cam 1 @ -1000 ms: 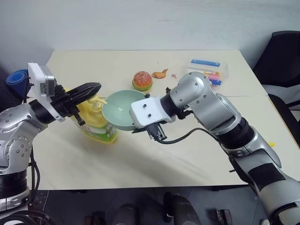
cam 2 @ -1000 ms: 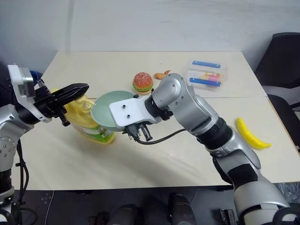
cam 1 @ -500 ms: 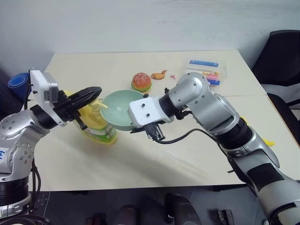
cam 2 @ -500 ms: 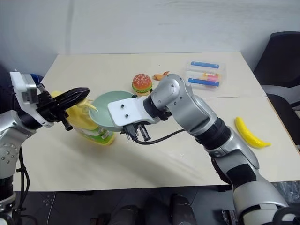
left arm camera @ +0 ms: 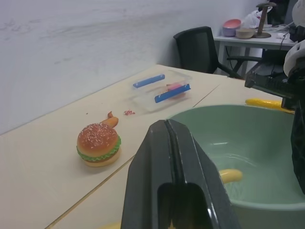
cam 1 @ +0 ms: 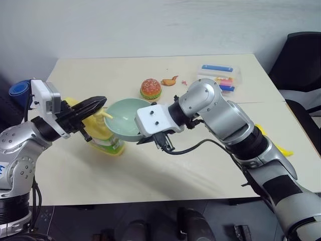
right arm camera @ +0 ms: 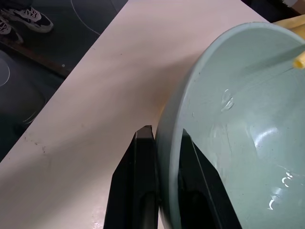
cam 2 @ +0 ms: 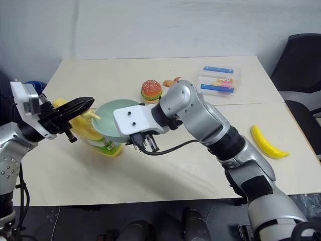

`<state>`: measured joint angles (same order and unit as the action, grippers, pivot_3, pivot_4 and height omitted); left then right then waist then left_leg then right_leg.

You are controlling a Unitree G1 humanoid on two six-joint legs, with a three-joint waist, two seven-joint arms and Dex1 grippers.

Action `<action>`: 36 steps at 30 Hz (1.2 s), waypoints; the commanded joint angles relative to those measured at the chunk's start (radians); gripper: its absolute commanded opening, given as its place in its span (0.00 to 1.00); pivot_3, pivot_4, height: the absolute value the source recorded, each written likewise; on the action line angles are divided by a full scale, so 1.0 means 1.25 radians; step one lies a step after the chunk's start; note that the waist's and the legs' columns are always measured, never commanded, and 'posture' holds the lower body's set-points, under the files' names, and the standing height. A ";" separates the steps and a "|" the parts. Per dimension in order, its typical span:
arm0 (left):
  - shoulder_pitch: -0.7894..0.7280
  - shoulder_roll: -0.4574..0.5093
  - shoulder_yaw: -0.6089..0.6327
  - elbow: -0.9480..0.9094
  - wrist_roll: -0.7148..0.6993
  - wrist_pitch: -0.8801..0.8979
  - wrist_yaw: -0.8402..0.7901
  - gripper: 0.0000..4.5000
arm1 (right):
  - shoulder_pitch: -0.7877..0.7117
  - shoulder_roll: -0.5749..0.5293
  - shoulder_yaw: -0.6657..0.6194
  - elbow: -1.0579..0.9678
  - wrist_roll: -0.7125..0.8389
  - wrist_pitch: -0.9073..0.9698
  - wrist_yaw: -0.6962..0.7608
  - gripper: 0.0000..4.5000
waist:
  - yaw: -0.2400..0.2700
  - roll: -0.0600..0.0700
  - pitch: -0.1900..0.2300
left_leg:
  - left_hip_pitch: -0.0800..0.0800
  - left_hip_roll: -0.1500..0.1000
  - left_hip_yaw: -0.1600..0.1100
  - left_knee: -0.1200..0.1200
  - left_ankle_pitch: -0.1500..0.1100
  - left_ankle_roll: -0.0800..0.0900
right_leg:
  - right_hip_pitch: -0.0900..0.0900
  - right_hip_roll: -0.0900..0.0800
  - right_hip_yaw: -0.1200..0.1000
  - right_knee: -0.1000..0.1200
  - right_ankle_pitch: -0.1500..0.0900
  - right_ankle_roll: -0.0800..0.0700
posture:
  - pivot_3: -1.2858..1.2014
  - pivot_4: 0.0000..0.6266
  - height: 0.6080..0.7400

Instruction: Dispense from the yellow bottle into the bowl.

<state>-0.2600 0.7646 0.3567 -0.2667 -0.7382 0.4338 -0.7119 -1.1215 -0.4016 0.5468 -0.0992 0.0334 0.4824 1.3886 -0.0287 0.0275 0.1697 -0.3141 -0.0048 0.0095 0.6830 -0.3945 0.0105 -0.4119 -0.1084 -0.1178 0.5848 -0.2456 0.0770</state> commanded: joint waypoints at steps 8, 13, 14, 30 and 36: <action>0.004 -0.005 0.174 0.001 -0.144 0.023 -0.059 0.00 | 0.136 -0.119 -0.082 0.018 0.015 -0.138 -0.027 0.00 | 0.002 -0.011 0.005 | -0.004 0.000 -0.002 0.000 0.000 0.000 | -0.002 0.000 -0.002 -0.001 0.000 0.000 | 0.52 0.24 1.00; 0.176 0.063 0.285 -0.003 -0.151 0.059 -0.176 0.00 | 0.260 -0.177 -0.109 0.240 -0.046 -0.393 -0.101 0.00 | -0.006 -0.013 0.006 | -0.004 0.000 0.000 -0.001 -0.001 0.001 | -0.003 0.000 -0.002 -0.004 0.000 0.000 | 0.52 0.24 1.00; 0.194 0.066 0.293 -0.004 -0.151 0.059 -0.184 0.00 | 0.274 -0.184 -0.108 0.321 -0.072 -0.476 -0.131 0.00 | -0.004 -0.013 0.007 | -0.005 -0.001 0.001 -0.001 -0.001 0.001 | -0.003 0.000 -0.002 -0.005 0.000 0.000 | 0.52 0.24 1.00; 0.472 -0.076 0.115 0.034 0.207 -0.287 -0.246 0.53 | 0.576 -0.245 -0.351 0.260 0.210 -0.587 -0.147 0.80 | 0.023 -0.011 0.011 | -0.004 0.001 0.000 0.000 -0.002 0.003 | -0.001 -0.002 -0.003 -0.009 0.000 0.000 | 0.52 0.24 1.00; 0.510 -0.103 0.068 0.102 0.318 -0.447 -0.236 0.81 | 0.884 -0.275 -0.529 0.112 0.385 -0.566 -0.087 1.00 | 0.035 -0.010 0.012 | -0.003 0.001 0.001 0.000 -0.006 0.005 | 0.000 -0.002 -0.002 -0.010 0.000 0.000 | 0.52 0.24 1.00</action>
<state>0.3678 0.6403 0.4396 -0.1554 -0.3775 -0.0685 -1.0220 -0.0516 -0.7197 -0.0595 0.0797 0.4782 -0.2082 1.2516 0.0157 0.0147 0.1842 -0.3180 -0.0038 0.0112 0.6825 -0.4026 0.0177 -0.4119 -0.1118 -0.1200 0.5721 -0.2455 0.0771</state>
